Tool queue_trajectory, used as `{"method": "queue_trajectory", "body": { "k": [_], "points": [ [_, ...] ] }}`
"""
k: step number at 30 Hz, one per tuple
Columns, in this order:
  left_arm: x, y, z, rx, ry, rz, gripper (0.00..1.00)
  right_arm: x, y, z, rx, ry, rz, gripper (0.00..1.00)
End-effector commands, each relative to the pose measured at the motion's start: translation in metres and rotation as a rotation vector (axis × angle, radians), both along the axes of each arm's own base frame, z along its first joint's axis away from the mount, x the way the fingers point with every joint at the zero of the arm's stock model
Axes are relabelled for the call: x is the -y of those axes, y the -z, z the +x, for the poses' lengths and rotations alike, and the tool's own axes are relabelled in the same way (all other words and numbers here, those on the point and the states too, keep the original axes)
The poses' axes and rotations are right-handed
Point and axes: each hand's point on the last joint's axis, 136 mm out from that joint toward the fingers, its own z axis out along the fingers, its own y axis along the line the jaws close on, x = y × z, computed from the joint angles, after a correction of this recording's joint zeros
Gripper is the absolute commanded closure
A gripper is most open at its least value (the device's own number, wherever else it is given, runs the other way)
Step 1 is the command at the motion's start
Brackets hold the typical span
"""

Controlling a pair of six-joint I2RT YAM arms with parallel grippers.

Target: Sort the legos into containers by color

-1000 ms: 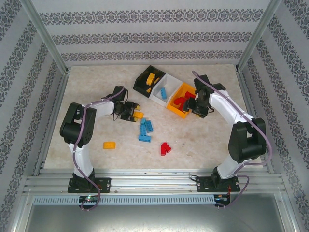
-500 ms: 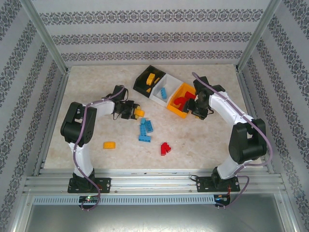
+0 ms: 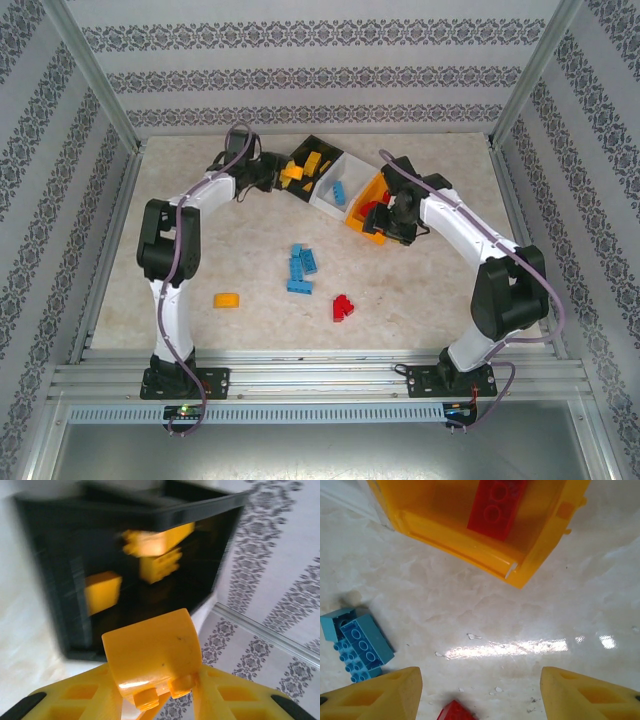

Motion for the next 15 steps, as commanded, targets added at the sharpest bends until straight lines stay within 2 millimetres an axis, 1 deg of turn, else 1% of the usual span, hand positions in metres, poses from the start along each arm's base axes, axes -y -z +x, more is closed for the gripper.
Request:
{"method": "queue_trajectory", "body": {
  "k": [1,4,7,8,11,15],
  "points": [
    [-0.002,-0.004,0.031,0.109,0.036,0.038,0.61,0.002,-0.008,-0.008,0.002,0.021,-0.031,0.35],
    [0.001,0.000,0.051,0.119,0.032,0.039,0.61,0.001,-0.011,-0.013,0.002,0.022,-0.042,0.35],
    [0.007,0.000,0.063,0.130,0.054,0.032,0.48,0.000,-0.012,-0.016,-0.001,0.019,-0.049,0.35],
    [0.008,-0.001,0.065,0.132,0.060,0.034,0.45,0.000,-0.013,-0.017,-0.002,0.017,-0.052,0.35],
    [0.008,-0.005,0.063,0.142,0.075,0.045,0.39,0.000,-0.012,-0.017,-0.004,0.011,-0.061,0.35],
    [0.012,-0.014,0.054,0.159,0.113,0.043,0.36,-0.005,-0.009,-0.016,-0.007,0.003,-0.051,0.35]
  ]
}}
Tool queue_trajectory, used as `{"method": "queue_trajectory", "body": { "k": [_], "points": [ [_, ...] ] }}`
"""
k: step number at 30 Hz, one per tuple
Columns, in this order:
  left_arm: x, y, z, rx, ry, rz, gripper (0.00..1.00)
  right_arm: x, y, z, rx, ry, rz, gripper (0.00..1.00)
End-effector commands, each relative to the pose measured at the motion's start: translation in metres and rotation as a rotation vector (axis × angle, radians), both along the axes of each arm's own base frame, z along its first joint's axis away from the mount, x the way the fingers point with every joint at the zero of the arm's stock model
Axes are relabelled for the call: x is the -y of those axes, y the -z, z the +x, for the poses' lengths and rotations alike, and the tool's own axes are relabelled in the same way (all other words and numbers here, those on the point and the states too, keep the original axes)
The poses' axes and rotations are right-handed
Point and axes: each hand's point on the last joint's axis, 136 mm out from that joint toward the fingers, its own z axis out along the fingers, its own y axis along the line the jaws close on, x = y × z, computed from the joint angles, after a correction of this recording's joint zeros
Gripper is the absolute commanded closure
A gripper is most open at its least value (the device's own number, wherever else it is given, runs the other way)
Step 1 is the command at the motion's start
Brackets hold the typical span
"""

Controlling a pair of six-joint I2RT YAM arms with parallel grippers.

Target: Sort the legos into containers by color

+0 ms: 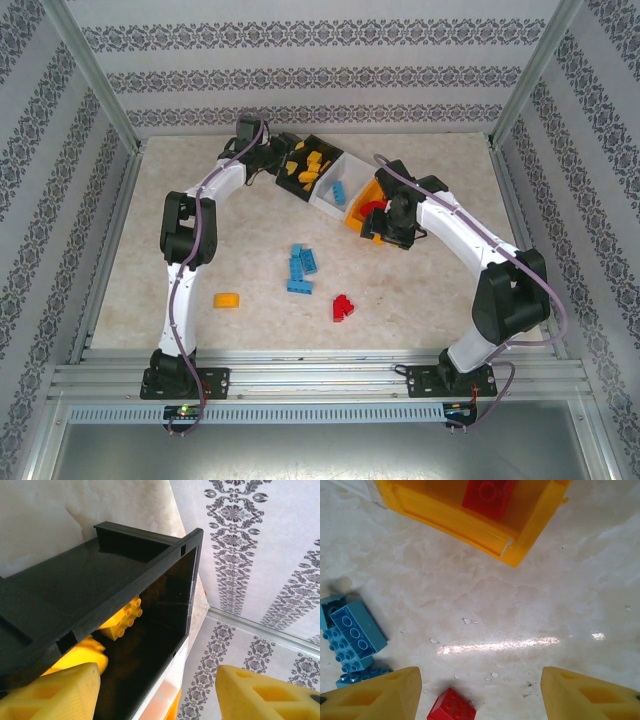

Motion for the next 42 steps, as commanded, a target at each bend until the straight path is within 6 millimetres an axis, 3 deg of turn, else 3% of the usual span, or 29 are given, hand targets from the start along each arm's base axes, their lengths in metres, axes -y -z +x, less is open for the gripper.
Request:
{"method": "queue_trajectory", "body": {
  "k": [1,5,10,13,15,19,22,24,25,28,31,42],
  "points": [
    [-0.001,-0.029,-0.010,0.057,0.060,0.017,0.36,-0.003,-0.005,-0.001,0.007,0.006,-0.008,0.35],
    [-0.010,-0.047,-0.051,0.042,0.195,0.193,0.32,-0.017,0.000,0.001,-0.022,-0.047,0.031,0.34],
    [-0.062,-0.043,-0.151,-0.149,0.356,0.591,0.26,-0.042,0.002,0.003,-0.021,-0.185,0.078,0.33],
    [-0.099,-0.038,-0.212,-0.226,0.360,0.728,0.21,-0.089,-0.011,0.008,0.096,-0.370,0.233,0.32],
    [-0.120,-0.026,-0.249,-0.289,0.303,0.713,0.21,-0.126,-0.021,0.005,0.200,-0.551,0.306,0.30],
    [-0.145,-0.014,-0.296,-0.329,0.136,0.581,0.21,-0.192,-0.023,-0.022,0.414,-0.951,0.366,0.29],
    [-0.157,-0.019,-0.313,-0.308,0.052,0.559,0.20,-0.240,-0.027,-0.074,0.664,-1.349,0.539,0.27],
    [-0.163,-0.027,-0.319,-0.295,0.018,0.569,0.20,-0.256,-0.014,-0.106,0.769,-1.559,0.619,0.26],
    [-0.166,-0.030,-0.321,-0.289,0.006,0.573,0.20,-0.262,-0.009,-0.111,0.780,-1.600,0.645,0.26],
    [-0.173,-0.042,-0.326,-0.270,-0.028,0.588,0.20,-0.288,0.006,-0.109,0.777,-1.601,0.694,0.27],
    [-0.180,-0.050,-0.333,-0.266,-0.052,0.594,0.20,-0.310,0.014,-0.120,0.810,-1.647,0.717,0.26],
    [-0.201,-0.060,-0.344,-0.293,-0.087,0.546,0.19,-0.351,0.068,-0.105,0.809,-1.641,0.554,0.27]
  ]
}}
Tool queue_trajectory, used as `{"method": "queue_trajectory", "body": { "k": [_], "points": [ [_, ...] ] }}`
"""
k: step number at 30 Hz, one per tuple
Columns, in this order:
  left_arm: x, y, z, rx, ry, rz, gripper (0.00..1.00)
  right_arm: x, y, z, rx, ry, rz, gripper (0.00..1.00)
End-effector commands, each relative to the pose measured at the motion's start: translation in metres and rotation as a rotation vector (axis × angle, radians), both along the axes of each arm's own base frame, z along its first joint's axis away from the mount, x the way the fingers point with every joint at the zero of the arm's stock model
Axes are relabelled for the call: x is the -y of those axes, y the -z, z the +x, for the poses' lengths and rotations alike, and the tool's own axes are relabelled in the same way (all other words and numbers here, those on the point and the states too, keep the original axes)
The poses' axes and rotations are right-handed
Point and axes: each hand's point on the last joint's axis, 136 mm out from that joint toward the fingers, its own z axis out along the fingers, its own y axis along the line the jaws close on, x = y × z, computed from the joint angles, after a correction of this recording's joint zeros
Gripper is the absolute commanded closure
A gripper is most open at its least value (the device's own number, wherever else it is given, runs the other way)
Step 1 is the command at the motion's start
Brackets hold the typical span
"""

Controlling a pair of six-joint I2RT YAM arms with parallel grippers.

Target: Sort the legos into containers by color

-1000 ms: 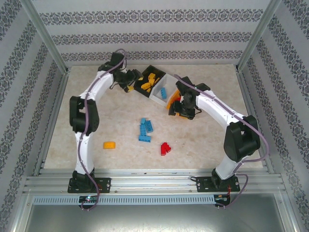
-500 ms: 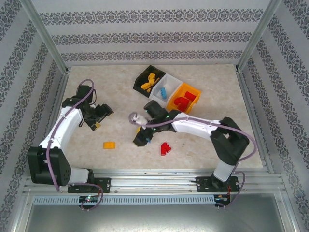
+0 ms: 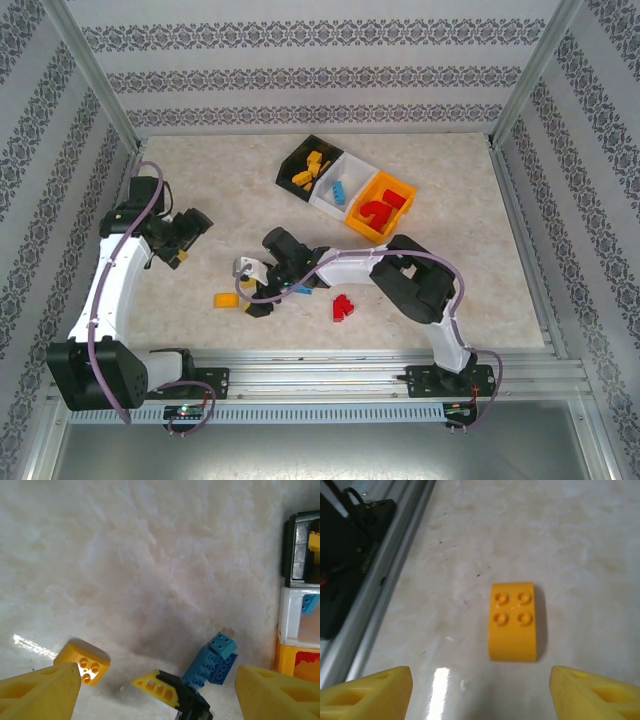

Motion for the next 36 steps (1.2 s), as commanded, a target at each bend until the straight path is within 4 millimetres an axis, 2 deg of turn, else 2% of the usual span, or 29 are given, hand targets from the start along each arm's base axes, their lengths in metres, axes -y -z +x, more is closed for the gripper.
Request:
{"method": "queue_trajectory", "body": {
  "k": [1,11,13,16,21,24,29,33,36],
  "points": [
    [-0.002,-0.006,-0.010,-0.016,0.009,-0.029,0.19,-0.019,0.007,0.004,0.078,-0.014,0.003,0.27],
    [-0.001,-0.002,-0.010,-0.034,0.034,-0.053,0.18,-0.043,0.049,-0.003,0.145,-0.006,-0.122,0.32],
    [0.001,0.001,-0.010,-0.036,0.037,-0.062,0.18,-0.045,0.051,-0.008,0.156,-0.016,-0.135,0.38],
    [0.003,0.000,-0.010,-0.031,0.041,-0.063,0.18,-0.045,0.053,-0.006,0.173,0.000,-0.153,0.54],
    [0.003,-0.004,-0.012,-0.014,0.046,-0.053,0.17,-0.045,0.043,-0.002,0.207,0.011,-0.148,0.68],
    [0.003,-0.007,-0.014,-0.005,0.049,-0.043,0.17,-0.045,0.030,0.002,0.247,0.012,-0.125,0.72],
    [-0.002,-0.023,-0.012,0.043,0.059,-0.002,0.17,-0.036,-0.021,0.005,0.347,0.021,-0.044,0.75],
    [-0.008,-0.047,-0.002,0.119,0.069,0.051,0.17,-0.014,-0.077,0.035,0.389,0.142,0.021,0.75],
    [-0.012,-0.066,0.009,0.179,0.072,0.082,0.17,0.010,-0.102,0.071,0.405,0.255,0.008,0.75]
  ]
}}
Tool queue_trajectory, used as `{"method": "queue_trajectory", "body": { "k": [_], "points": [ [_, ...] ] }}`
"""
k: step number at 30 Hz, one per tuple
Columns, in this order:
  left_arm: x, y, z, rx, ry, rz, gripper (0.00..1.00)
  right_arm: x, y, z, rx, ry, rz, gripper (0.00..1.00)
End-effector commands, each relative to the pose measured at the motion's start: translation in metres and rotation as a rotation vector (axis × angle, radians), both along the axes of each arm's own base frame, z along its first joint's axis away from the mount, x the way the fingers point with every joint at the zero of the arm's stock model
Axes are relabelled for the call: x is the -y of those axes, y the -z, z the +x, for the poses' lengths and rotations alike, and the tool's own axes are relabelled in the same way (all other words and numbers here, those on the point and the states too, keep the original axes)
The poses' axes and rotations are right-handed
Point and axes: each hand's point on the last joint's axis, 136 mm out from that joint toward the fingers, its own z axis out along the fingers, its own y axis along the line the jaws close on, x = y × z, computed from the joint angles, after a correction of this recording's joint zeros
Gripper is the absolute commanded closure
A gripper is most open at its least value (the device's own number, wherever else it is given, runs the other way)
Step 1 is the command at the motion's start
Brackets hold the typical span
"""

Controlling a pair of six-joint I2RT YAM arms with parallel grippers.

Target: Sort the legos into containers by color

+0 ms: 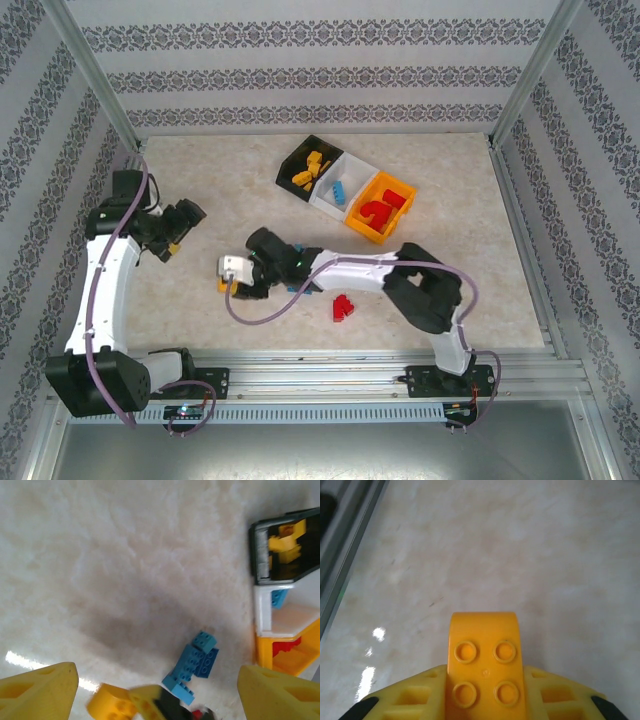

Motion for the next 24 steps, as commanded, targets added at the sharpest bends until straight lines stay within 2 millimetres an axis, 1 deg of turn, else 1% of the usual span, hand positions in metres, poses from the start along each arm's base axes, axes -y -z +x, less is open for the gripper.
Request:
{"method": "queue_trajectory", "body": {
  "k": [1,2,5,7,10,11,13,14,16,19,24],
  "points": [
    [-0.006,-0.028,0.006,0.086,0.022,0.066,0.17,0.030,-0.045,0.056,0.057,0.169,0.034,0.75],
    [-0.006,-0.031,0.008,0.099,0.024,0.070,0.17,0.038,-0.049,0.070,0.055,0.210,0.028,0.75],
    [-0.001,-0.041,0.017,0.145,0.062,0.074,0.17,0.065,-0.064,0.123,0.025,0.354,0.023,0.75],
    [0.006,-0.043,0.023,0.164,0.102,0.073,0.16,0.083,-0.072,0.162,-0.016,0.460,0.031,0.75],
    [0.014,-0.042,0.029,0.176,0.148,0.070,0.16,0.111,-0.078,0.219,-0.091,0.633,0.052,0.75],
    [0.016,-0.041,0.030,0.176,0.160,0.069,0.16,0.118,-0.081,0.235,-0.111,0.678,0.064,0.75],
    [0.018,-0.038,0.034,0.172,0.179,0.071,0.16,0.133,-0.076,0.264,-0.156,0.762,0.056,0.75],
    [0.019,-0.036,0.036,0.170,0.185,0.071,0.16,0.138,-0.073,0.275,-0.170,0.789,0.054,0.76],
    [0.021,-0.034,0.041,0.167,0.201,0.068,0.16,0.149,-0.059,0.296,-0.201,0.854,0.030,0.76],
    [0.023,-0.032,0.047,0.166,0.219,0.066,0.16,0.162,-0.045,0.320,-0.225,0.920,0.008,0.76],
    [0.023,-0.029,0.057,0.154,0.237,0.070,0.15,0.173,-0.023,0.347,-0.242,0.966,-0.008,0.76]
  ]
}}
